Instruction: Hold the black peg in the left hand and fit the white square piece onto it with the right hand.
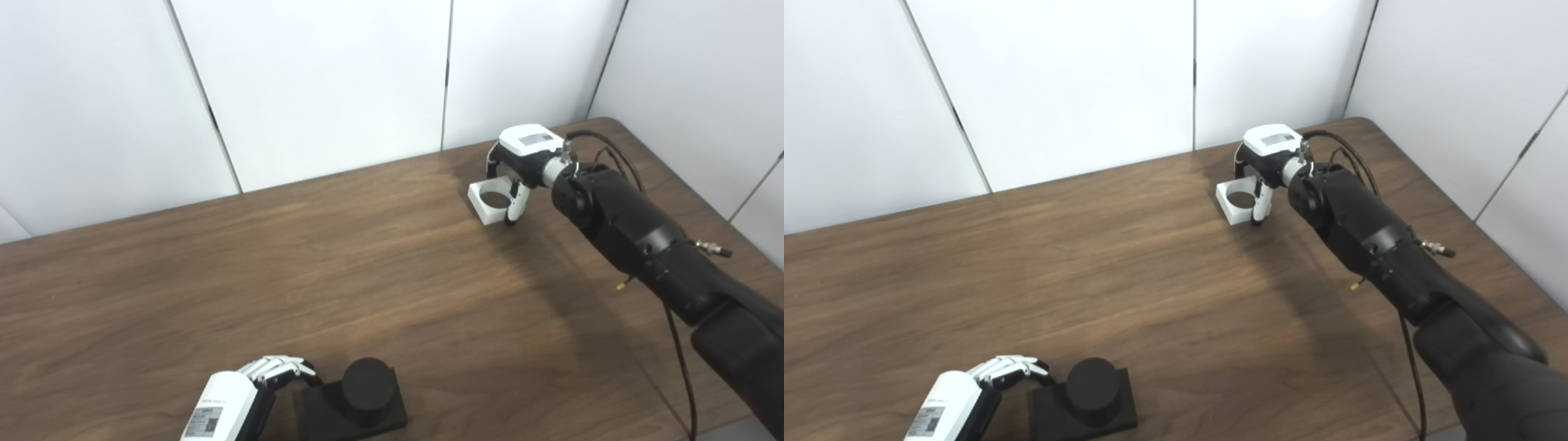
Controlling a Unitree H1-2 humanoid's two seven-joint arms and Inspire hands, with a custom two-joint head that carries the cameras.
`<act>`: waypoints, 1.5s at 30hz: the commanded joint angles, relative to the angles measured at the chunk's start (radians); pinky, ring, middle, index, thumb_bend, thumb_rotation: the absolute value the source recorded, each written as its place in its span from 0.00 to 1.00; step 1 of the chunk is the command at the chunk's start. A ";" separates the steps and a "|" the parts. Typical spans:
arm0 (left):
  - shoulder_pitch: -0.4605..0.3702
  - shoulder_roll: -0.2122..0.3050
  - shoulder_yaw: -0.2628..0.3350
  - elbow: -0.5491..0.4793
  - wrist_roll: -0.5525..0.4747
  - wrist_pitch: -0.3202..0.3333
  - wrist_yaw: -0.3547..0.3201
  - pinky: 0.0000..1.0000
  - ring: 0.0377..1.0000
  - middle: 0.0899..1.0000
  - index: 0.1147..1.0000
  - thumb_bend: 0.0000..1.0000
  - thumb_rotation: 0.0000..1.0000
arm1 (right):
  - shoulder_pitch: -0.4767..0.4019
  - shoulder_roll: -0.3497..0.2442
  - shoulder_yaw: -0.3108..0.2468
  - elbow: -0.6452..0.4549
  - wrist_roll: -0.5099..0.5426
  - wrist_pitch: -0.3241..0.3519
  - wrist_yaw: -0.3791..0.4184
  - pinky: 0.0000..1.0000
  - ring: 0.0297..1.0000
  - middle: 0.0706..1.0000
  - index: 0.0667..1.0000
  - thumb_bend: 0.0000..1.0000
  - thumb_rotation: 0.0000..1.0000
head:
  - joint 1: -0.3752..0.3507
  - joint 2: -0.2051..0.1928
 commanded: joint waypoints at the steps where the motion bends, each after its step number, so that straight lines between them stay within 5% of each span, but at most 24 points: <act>1: 0.026 -0.007 -0.029 0.002 0.003 0.003 -0.059 0.67 0.73 0.68 0.42 0.51 0.04 | -0.011 -0.044 -0.012 -0.037 0.009 -0.017 0.014 0.76 0.82 0.75 0.45 0.52 0.13 | 0.006 0.004; 12: 0.004 -0.046 -0.046 0.017 0.021 0.033 -0.071 0.67 0.73 0.69 0.42 0.51 0.04 | -0.002 -0.137 -0.042 -0.365 0.060 -0.012 0.267 0.82 0.84 0.74 0.45 0.52 0.13 | 0.129 0.052; 22: -0.021 -0.088 -0.061 0.025 0.037 0.123 -0.129 0.66 0.77 0.72 0.42 0.51 0.05 | -0.006 -0.152 -0.092 -0.860 0.144 0.091 0.582 0.81 0.85 0.75 0.45 0.52 0.13 | 0.184 0.082; 33: -0.044 -0.110 -0.073 0.006 0.033 0.230 -0.223 0.71 0.80 0.73 0.42 0.51 0.05 | -0.023 -0.084 -0.118 -1.107 0.200 0.157 0.715 0.81 0.85 0.75 0.45 0.52 0.13 | 0.193 0.114; 45: -0.058 -0.110 -0.074 0.000 0.013 0.283 -0.278 0.71 0.81 0.75 0.42 0.51 0.05 | -0.031 0.003 -0.107 -1.231 0.215 0.205 0.778 0.78 0.82 0.73 0.44 0.52 0.13 | 0.190 0.142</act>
